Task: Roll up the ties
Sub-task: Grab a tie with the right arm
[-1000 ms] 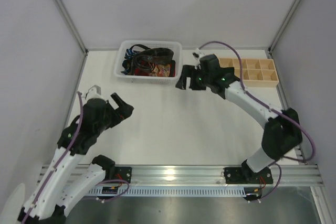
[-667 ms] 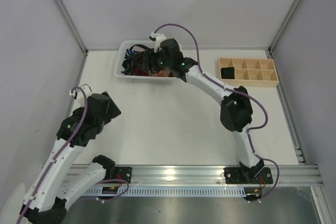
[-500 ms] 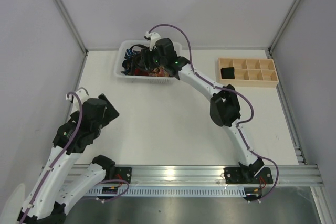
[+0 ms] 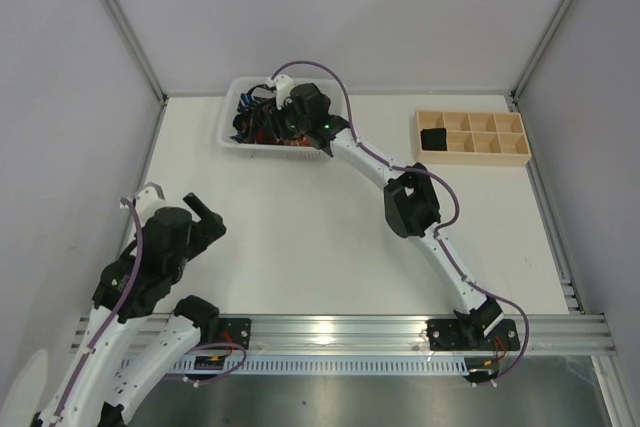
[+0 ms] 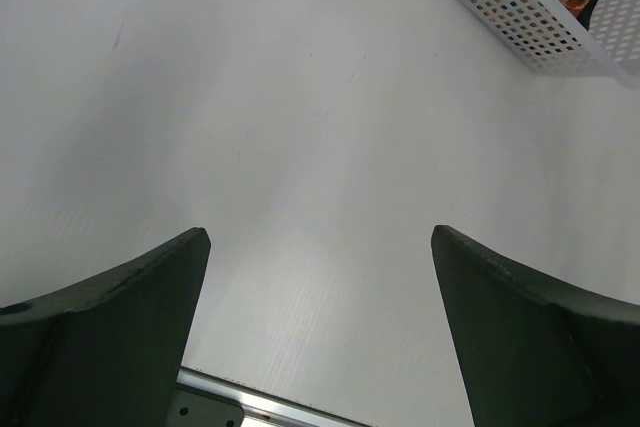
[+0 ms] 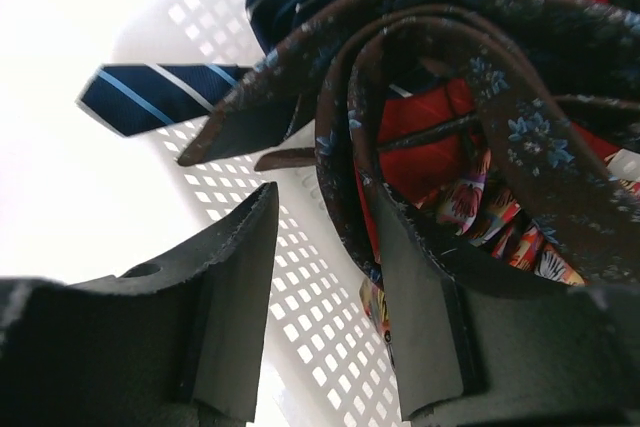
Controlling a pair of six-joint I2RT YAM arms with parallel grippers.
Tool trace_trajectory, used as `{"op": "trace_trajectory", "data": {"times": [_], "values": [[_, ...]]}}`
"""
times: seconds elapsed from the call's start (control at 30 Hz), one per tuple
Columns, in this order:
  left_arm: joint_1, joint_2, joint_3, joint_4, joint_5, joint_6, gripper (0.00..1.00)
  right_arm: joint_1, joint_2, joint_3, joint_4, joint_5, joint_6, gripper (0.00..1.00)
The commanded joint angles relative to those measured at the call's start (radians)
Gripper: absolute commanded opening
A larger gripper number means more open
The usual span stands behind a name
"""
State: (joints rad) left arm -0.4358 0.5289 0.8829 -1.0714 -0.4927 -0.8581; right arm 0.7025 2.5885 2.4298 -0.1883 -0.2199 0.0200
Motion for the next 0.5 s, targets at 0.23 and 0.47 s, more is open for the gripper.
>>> {"op": "trace_trajectory", "data": {"times": [0.23, 0.47], "values": [[0.005, -0.043, -0.010, 0.024, -0.001, -0.016, 1.00, -0.003, 0.073, 0.080, 0.069, -0.004, -0.055, 0.42], [0.005, -0.038, -0.007, 0.034, 0.005, -0.010, 1.00, 0.008, 0.078, 0.077, 0.067, 0.072, -0.098, 0.51]]}}
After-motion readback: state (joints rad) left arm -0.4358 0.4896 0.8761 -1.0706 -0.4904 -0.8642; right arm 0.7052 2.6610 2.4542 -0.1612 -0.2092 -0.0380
